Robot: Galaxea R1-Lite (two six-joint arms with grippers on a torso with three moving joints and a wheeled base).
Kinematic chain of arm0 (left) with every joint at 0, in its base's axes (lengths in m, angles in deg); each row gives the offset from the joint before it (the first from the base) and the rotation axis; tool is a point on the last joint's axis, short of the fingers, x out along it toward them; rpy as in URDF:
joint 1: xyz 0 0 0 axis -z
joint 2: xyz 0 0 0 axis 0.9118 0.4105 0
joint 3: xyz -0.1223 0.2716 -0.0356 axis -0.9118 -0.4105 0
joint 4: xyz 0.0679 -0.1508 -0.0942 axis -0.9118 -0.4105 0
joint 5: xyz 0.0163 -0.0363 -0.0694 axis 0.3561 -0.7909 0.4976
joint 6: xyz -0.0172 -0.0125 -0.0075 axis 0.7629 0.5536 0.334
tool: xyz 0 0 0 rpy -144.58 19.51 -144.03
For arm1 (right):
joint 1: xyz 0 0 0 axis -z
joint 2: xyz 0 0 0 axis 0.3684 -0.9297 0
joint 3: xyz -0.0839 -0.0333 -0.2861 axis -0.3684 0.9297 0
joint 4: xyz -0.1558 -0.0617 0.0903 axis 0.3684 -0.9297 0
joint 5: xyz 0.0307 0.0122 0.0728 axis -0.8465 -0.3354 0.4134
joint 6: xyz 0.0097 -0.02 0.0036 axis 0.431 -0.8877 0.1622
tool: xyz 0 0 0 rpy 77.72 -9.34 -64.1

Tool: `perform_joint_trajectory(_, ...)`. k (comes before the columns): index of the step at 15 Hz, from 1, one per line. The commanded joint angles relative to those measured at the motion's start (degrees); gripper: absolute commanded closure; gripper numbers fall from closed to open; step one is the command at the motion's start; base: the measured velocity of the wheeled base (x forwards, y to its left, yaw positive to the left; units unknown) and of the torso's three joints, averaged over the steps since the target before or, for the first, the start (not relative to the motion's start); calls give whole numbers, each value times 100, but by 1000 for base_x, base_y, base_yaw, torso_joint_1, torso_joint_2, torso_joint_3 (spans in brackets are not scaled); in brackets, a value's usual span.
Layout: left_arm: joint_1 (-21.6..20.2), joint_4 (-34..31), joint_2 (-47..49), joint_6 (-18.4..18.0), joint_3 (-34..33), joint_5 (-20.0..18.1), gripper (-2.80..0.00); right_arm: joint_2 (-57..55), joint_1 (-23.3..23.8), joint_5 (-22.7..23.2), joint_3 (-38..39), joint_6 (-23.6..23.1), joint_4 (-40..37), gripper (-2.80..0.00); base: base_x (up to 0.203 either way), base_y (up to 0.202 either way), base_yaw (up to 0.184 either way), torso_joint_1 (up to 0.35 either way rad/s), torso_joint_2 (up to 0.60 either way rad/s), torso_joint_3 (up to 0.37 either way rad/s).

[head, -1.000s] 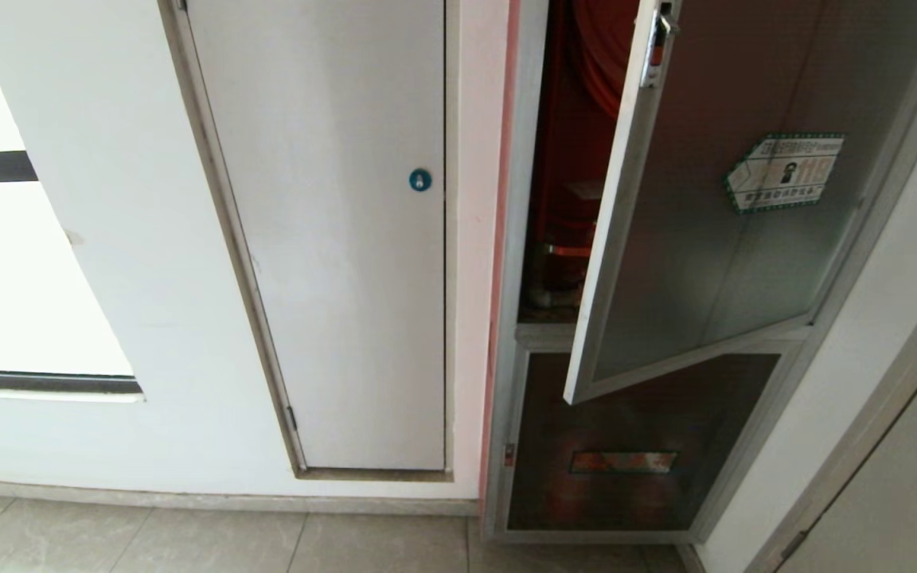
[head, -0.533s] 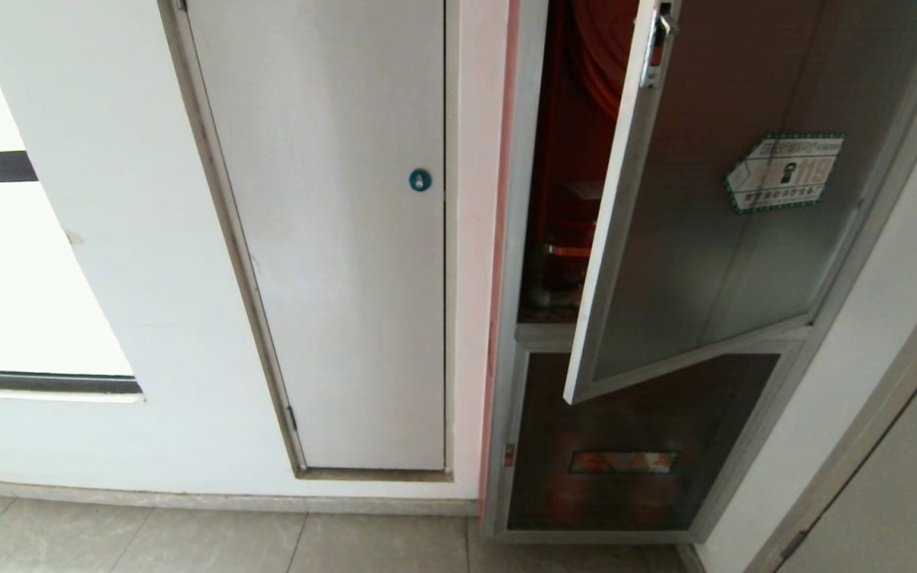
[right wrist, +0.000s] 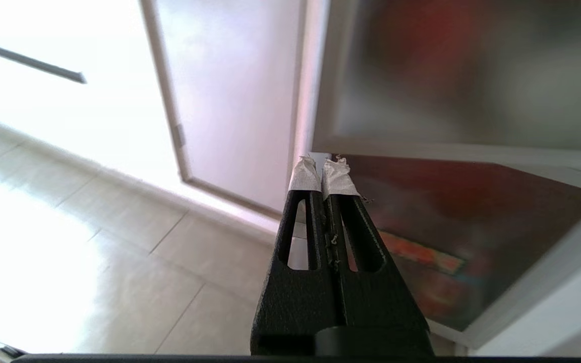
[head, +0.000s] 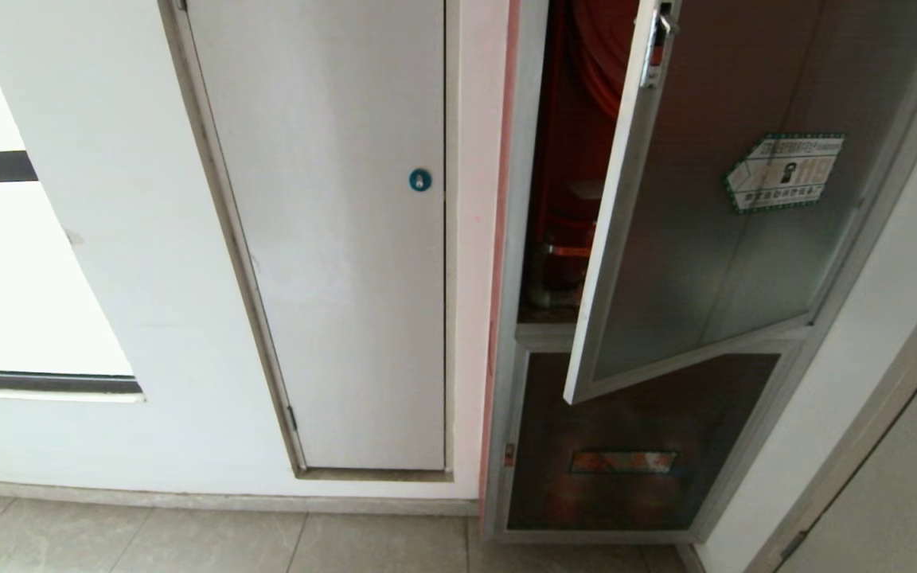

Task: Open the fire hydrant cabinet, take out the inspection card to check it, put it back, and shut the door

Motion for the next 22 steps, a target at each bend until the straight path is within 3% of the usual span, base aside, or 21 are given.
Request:
perform_joint_trajectory(1,-9,2,-1,-2,-44,-1,0,-1542,-60,140,-542,-48,315,0,0,0,0,0,0,0)
perform_joint_trajectory(3,-4,2,-1,-2,-44,-1,0,-2400,-382,124,-1042,-68,675,0,0,0,0,0,0,0)
perform_joint_trajectory(6,0,2,-1,-2,-44,-1,0,-3566,-1347,-348,-1677,-45,1015,0,0,0,0,0,0,0)
perform_joint_trajectory(11,-8,2,-1,-2,-44,-1,0,-5160,-2959,-2177,-2087,252,2840,0,0,0,0,0,0,0)
perform_joint_trajectory(16,-4,2,-1,-2,-44,-1,0,-6416,-3341,-4106,-2709,461,4565,0,0,0,0,0,0,0)
perform_joint_trajectory(22,-4,2,-1,-2,-44,-1,0,-7563,-3546,-5949,-4336,363,5296,0,0,0,0,0,0,0)
